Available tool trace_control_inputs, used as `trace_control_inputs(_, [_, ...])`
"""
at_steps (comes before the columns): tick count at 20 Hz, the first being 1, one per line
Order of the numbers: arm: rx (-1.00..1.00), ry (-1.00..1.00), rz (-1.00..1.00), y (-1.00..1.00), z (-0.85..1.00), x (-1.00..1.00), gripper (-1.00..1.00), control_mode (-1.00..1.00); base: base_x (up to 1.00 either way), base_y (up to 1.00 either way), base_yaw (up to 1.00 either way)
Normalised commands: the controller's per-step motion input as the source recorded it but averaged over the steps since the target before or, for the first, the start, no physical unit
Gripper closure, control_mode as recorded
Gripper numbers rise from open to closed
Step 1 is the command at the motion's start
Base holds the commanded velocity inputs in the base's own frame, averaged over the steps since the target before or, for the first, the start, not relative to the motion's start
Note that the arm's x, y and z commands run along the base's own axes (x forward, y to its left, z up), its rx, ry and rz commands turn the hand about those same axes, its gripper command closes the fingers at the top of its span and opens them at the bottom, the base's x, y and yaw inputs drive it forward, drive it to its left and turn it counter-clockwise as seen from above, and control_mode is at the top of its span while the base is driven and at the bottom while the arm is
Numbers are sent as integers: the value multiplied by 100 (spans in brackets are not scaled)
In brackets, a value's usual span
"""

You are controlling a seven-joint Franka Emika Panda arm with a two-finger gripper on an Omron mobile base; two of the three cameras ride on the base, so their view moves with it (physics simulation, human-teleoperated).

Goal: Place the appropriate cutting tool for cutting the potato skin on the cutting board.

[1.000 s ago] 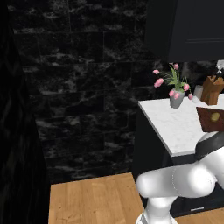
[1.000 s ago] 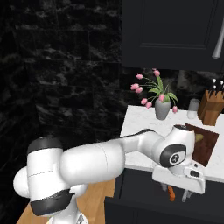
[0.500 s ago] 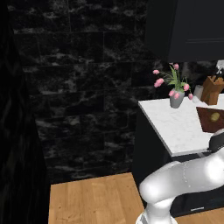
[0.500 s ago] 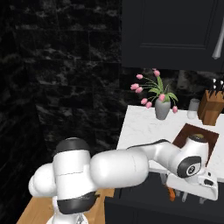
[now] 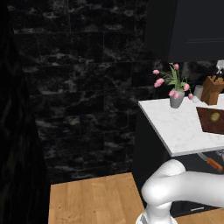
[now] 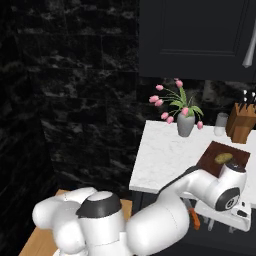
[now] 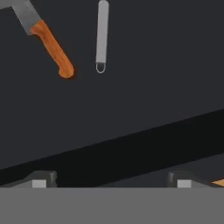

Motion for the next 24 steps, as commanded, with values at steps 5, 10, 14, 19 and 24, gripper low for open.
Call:
trace_control_inputs(5, [0, 0, 0, 0, -28, 2, -100, -100, 0, 0, 0])
trace_control_inputs(10, [-5, -2, 2, 0, -45, -11, -100, -100, 0, 0, 0])
trace_control_inputs(14, [-4, -8, 7, 0, -39, 0, -100, -100, 0, 0, 0])
trace_control_inputs(19, [-2, -4, 13, 0, -29, 0, -100, -100, 0, 0, 0])
trace_control_inputs(24, [-4, -1, 14, 2, -28, -3, -100, -100, 0, 0, 0])
